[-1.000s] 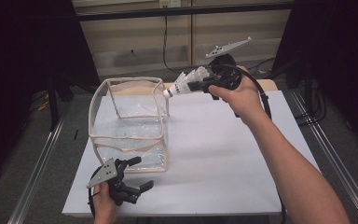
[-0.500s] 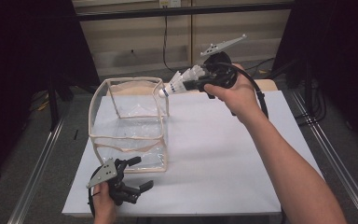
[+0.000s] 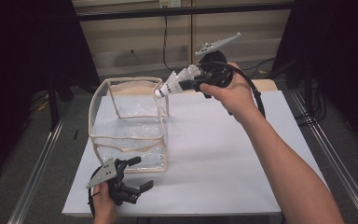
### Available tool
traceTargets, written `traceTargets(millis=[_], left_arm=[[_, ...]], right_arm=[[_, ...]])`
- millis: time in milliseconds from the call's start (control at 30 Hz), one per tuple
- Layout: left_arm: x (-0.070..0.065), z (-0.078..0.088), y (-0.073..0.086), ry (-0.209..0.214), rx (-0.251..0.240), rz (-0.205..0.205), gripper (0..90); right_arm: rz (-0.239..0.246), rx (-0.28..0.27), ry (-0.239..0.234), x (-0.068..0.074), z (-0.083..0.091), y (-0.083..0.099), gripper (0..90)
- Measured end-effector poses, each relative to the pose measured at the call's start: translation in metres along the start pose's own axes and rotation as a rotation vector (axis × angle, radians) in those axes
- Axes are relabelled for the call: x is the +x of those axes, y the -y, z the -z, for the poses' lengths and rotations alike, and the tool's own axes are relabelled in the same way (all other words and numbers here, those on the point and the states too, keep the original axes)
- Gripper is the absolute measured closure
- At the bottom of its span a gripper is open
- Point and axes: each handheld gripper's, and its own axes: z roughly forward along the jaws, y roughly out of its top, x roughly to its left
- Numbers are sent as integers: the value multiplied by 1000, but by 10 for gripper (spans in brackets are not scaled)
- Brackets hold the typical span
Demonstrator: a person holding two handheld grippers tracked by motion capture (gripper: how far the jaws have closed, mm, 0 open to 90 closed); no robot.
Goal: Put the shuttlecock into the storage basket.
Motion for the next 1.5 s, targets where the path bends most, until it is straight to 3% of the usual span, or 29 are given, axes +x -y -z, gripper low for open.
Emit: traceTargets(millis=[1500], left_arm=[[0,-1,1,6,2,5,28]], right_arm=[[39,45,-38,11,-29,-9,873]])
